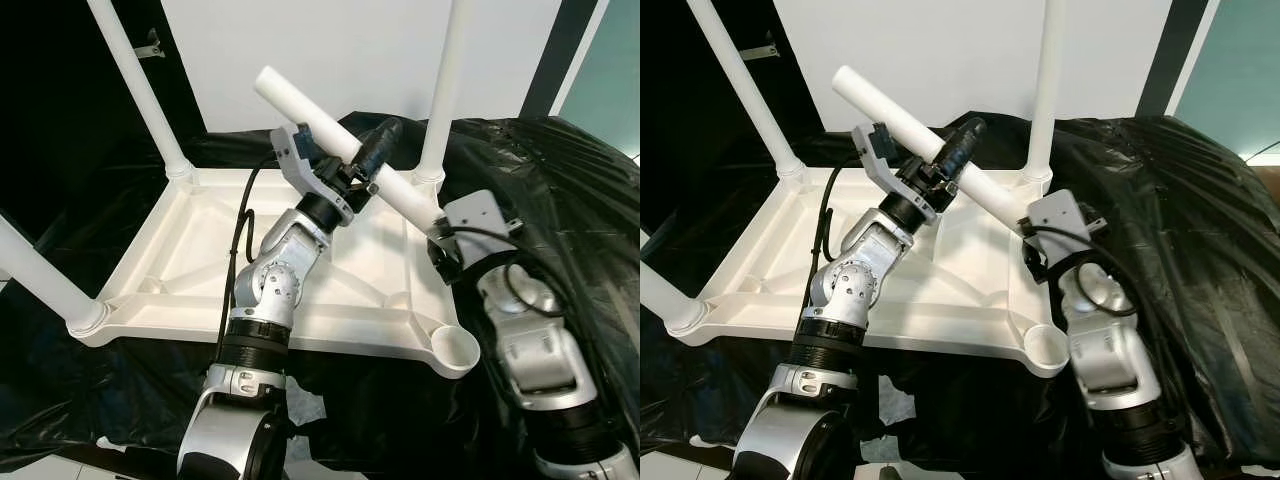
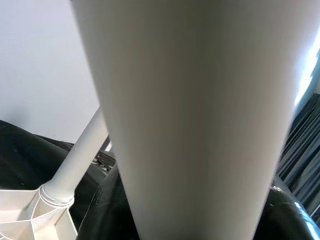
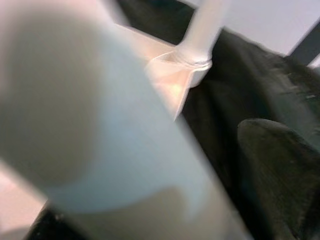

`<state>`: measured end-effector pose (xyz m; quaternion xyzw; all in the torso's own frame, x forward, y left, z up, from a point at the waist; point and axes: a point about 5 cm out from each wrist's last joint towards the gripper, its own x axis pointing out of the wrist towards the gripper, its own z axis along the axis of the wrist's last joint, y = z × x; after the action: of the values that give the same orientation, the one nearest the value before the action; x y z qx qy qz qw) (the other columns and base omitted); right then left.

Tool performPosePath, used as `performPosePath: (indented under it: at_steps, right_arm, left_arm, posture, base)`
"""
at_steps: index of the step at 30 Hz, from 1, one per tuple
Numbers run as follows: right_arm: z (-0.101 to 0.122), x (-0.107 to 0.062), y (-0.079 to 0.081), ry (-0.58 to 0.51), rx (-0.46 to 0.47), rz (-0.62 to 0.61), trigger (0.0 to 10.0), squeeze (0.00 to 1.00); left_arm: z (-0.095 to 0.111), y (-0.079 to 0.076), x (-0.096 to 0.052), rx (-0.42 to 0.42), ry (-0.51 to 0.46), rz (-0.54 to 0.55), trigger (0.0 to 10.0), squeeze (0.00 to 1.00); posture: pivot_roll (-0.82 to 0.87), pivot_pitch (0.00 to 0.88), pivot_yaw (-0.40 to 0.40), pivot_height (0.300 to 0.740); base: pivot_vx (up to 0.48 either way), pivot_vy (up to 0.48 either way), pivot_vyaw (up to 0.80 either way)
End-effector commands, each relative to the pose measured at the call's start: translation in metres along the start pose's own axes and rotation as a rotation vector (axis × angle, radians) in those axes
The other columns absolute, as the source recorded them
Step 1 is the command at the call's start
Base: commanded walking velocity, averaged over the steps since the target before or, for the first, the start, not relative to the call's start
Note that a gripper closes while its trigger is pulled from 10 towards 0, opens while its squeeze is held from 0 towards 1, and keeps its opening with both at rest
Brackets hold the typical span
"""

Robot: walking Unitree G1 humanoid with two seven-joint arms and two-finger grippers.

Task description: Building children table

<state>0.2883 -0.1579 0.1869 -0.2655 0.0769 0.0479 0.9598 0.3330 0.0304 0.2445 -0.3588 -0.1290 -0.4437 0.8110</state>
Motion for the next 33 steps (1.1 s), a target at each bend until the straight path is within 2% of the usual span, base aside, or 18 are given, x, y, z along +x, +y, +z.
performPosePath:
  at_steps: [1, 7, 8, 9, 16, 17, 23, 24, 25, 26, 33]
  right_arm:
    - [0.0, -0.001, 0.003, -0.001, 0.014, 0.045, 0.0, 0.0]
    - [0.002, -0.002, 0.008, -0.01, 0.018, 0.074, 0.0, 0.0]
    - [0.002, -0.003, 0.009, -0.011, 0.02, 0.078, 0.0, 0.0]
    - [0.002, -0.003, 0.009, -0.011, 0.022, 0.079, 0.0, 0.0]
    - [0.003, -0.004, 0.005, -0.014, 0.029, 0.045, 0.0, 0.0]
    - [0.006, -0.004, 0.002, -0.028, 0.02, 0.018, 0.0, 0.0]
    - [0.014, -0.002, -0.002, -0.08, -0.013, -0.068, 0.0, 0.0]
    - [0.015, -0.002, 0.001, -0.088, -0.023, -0.082, 0.0, 0.0]
    - [0.015, -0.002, 0.001, -0.088, -0.023, -0.082, 0.0, 0.0]
    - [0.014, -0.001, 0.004, -0.09, -0.037, -0.098, 0.0, 0.0]
    - [0.01, -0.001, 0.013, -0.087, -0.064, -0.119, 0.0, 0.0]
  left_arm:
    - [-0.003, -0.007, 0.002, -0.037, -0.03, -0.046, 0.0, 0.0]
    - [0.001, -0.009, 0.003, -0.057, -0.051, -0.056, 0.0, 0.0]
    - [0.001, -0.009, 0.004, -0.056, -0.052, -0.056, 2.8, 0.0]
    - [0.002, -0.009, 0.004, -0.054, -0.051, -0.057, 10.0, 0.0]
    - [0.003, -0.008, 0.004, -0.064, -0.052, -0.052, 10.0, 0.0]
    - [0.004, -0.007, 0.005, -0.069, -0.06, -0.051, 10.0, 1.0]
    - [0.01, -0.007, 0.006, -0.039, -0.077, -0.047, 10.0, 1.0]
    - [0.011, -0.007, 0.006, -0.025, -0.074, -0.042, 10.0, 0.77]
    - [0.011, -0.007, 0.006, -0.025, -0.074, -0.042, 10.0, 0.77]
    - [0.011, -0.008, 0.007, -0.014, -0.067, -0.045, 10.0, 0.0]
    - [0.008, -0.013, 0.009, 0.021, -0.036, -0.053, 10.0, 0.0]
  posture:
    - [-0.13, 0.0, 0.043, 0.74]
    - [-0.13, 0.0, 0.042, 0.74]
    - [-0.13, 0.0, 0.044, 0.74]
    - [-0.13, 0.0, 0.045, 0.74]
    - [-0.13, 0.0, 0.047, 0.74]
    - [-0.13, 0.0, 0.048, 0.74]
    - [-0.12, 0.0, 0.059, 0.74]
    - [-0.11, 0.0, 0.069, 0.74]
    - [-0.11, 0.0, 0.069, 0.74]
    - [-0.1, 0.0, 0.071, 0.74]
    - [-0.09, 0.0, 0.056, 0.74]
  base:
    - [0.0, 0.0, 0.0]
    - [0.0, 0.0, 0.0]
    - [0.0, 0.0, 0.0]
    - [0.0, 0.0, 0.0]
    - [0.0, 0.0, 0.0]
    - [0.0, 0.0, 0.0]
    - [0.0, 0.0, 0.0]
    - [0.0, 0.0, 0.0]
    - [0.0, 0.0, 0.0]
    - [0.0, 0.0, 0.0]
    - [0.0, 0.0, 0.0]
